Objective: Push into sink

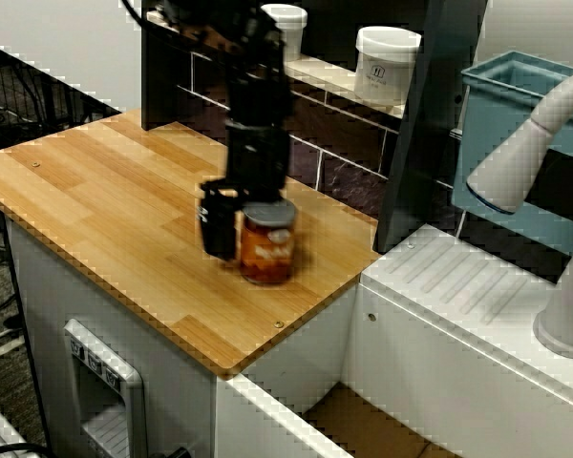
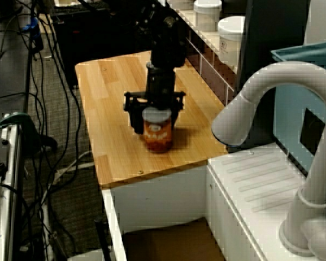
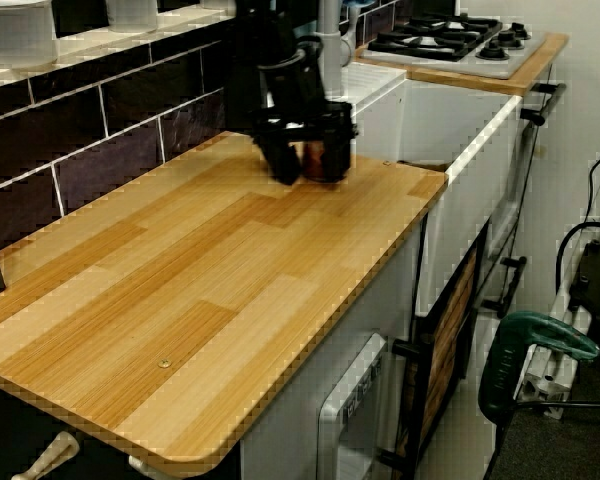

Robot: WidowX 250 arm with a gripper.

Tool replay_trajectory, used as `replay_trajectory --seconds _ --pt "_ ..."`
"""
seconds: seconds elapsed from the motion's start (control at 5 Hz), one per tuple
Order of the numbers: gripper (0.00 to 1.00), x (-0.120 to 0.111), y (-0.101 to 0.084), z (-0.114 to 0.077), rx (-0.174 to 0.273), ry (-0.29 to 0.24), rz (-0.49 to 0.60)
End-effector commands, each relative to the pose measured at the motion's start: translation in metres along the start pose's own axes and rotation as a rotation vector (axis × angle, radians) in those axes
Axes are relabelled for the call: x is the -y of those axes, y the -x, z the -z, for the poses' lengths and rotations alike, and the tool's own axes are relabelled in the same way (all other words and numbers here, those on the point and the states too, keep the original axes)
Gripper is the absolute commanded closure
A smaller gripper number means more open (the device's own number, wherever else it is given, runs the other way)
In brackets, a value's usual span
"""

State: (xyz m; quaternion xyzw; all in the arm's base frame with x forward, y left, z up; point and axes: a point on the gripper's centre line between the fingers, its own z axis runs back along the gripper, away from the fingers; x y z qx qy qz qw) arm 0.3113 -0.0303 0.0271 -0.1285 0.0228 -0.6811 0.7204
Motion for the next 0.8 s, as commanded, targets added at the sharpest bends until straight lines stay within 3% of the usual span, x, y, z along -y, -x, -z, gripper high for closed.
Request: replay_trajectory --seconds 0.0,0.4,0.6 --pt "0.00 0.003 -0.056 -0.007 0.043 0.014 0.092" --pt "0.00 0.012 -0.099 -0.003 0.070 0.058 0.149" --pt "0.00 0.020 -0.111 -0.001 0.066 0.063 0.166"
